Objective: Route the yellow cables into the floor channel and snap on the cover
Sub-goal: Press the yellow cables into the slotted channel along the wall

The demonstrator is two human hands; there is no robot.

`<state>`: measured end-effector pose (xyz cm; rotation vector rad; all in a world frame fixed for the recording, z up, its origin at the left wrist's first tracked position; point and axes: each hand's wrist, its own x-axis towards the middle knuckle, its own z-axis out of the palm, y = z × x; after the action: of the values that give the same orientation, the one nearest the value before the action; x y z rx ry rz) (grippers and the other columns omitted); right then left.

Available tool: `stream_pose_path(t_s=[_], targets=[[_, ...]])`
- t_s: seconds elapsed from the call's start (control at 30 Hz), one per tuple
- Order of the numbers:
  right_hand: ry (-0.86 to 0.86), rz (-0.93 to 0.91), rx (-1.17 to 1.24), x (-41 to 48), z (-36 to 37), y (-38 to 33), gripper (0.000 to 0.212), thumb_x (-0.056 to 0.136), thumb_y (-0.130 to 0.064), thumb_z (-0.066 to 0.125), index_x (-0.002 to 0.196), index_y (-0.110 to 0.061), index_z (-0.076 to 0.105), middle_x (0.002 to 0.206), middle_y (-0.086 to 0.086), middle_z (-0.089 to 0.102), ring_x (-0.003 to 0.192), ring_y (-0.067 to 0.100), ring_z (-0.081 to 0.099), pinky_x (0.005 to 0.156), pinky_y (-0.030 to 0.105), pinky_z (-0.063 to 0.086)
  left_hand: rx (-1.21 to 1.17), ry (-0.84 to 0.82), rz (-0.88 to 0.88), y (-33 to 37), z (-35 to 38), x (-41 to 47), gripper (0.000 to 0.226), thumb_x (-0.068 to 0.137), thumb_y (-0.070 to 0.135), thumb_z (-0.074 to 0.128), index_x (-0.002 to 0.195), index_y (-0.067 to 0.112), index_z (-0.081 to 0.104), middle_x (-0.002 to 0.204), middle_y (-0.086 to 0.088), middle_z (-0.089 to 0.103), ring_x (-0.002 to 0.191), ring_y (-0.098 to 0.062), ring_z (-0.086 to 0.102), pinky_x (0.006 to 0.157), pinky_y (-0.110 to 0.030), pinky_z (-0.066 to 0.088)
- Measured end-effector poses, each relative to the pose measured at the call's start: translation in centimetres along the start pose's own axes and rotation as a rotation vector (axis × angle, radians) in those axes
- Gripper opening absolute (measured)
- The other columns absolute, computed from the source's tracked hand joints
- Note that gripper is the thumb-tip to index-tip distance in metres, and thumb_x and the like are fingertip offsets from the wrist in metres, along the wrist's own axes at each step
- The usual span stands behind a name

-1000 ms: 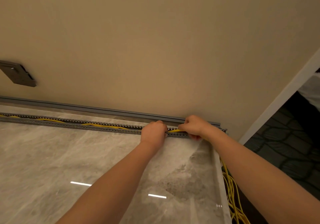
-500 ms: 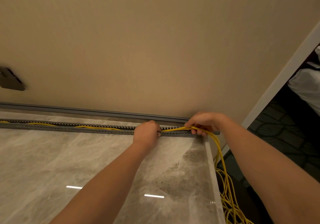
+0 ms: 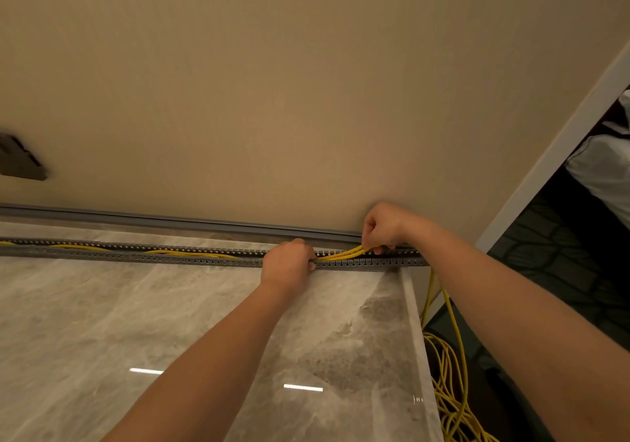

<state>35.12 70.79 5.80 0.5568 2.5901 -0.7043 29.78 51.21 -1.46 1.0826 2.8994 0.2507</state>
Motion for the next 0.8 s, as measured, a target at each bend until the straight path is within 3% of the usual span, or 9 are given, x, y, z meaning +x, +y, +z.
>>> stream_pose_path(t_s=[0.1,0.2,0.33,0.43,0.57,0.67,0.8], targets=[[0.067,-0.011,-0.246,0.3,1.4,-0.1,0.016,0.081,-0.009,0.063,0.068,-0.018,0.067,0.071,0.0,0.069,0.073,0.019,0.065,0.07,0.031,0.054,0.013,0.015,0.011,0.0,0.1,0.0,0.022,0.095,0.023,0.054,0.11,0.02,0.07,0.107,-0.003,0.063,0.097,-0.024,0.062,0.071,-0.032,0.048],[0.154,-0.053,-0.372,0.4,2.2,0.0,0.022,0.08,-0.009,0.055,0.061,-0.022,0.053,0.085,0.003,0.065,0.083,0.024,0.06,0.067,0.03,0.047,0.027,0.021,0.026,0.0,0.3,-0.1,0.023,0.095,0.023,0.053,0.111,0.019,0.069,0.107,-0.003,0.062,0.099,-0.025,0.06,0.07,-0.032,0.046],[0.108,-0.052,-0.42,0.7,2.1,-0.2,0.013,0.079,-0.01,0.052,0.076,-0.022,0.058,0.091,0.003,0.064,0.09,0.026,0.062,0.069,0.029,0.047,0.086,0.048,0.068,0.3,0.2,-0.6,0.023,0.09,0.023,0.052,0.106,0.019,0.068,0.105,-0.002,0.059,0.101,-0.024,0.058,0.066,-0.032,0.045],[0.098,-0.05,-0.392,1.1,2.1,0.0,0.014,0.078,-0.01,0.051,0.069,-0.02,0.054,0.09,0.004,0.064,0.089,0.027,0.062,0.069,0.03,0.048,0.053,0.118,0.162,2.0,0.5,-0.7,0.026,0.085,0.021,0.054,0.106,0.022,0.069,0.101,-0.002,0.061,0.099,-0.025,0.059,0.062,-0.031,0.045],[0.109,-0.047,-0.308,1.3,2.2,0.5,0.017,0.079,-0.01,0.052,0.064,-0.02,0.05,0.085,0.006,0.063,0.084,0.028,0.061,0.069,0.033,0.048,-0.013,0.106,0.189,5.5,1.4,-0.6,0.013,0.072,0.018,0.069,0.084,0.019,0.073,0.08,0.001,0.066,0.075,-0.023,0.065,0.048,-0.03,0.048],[0.106,-0.059,-0.239,1.4,2.4,1.0,0.021,0.078,-0.009,0.054,0.062,-0.021,0.049,0.082,0.004,0.061,0.085,0.028,0.061,0.07,0.034,0.049,0.023,0.106,0.164,6.4,1.9,-0.3,0.012,0.059,0.02,0.079,0.068,0.023,0.072,0.064,0.004,0.06,0.058,-0.019,0.06,0.037,-0.024,0.038],[0.108,-0.071,-0.19,1.5,2.4,1.5,0.021,0.077,-0.01,0.058,0.062,-0.022,0.05,0.076,0.001,0.059,0.079,0.025,0.059,0.068,0.034,0.049,0.094,0.083,0.165,6.9,1.4,0.5,0.022,0.043,0.022,0.087,0.055,0.025,0.069,0.051,0.005,0.054,0.044,-0.016,0.055,0.039,-0.019,0.02]])
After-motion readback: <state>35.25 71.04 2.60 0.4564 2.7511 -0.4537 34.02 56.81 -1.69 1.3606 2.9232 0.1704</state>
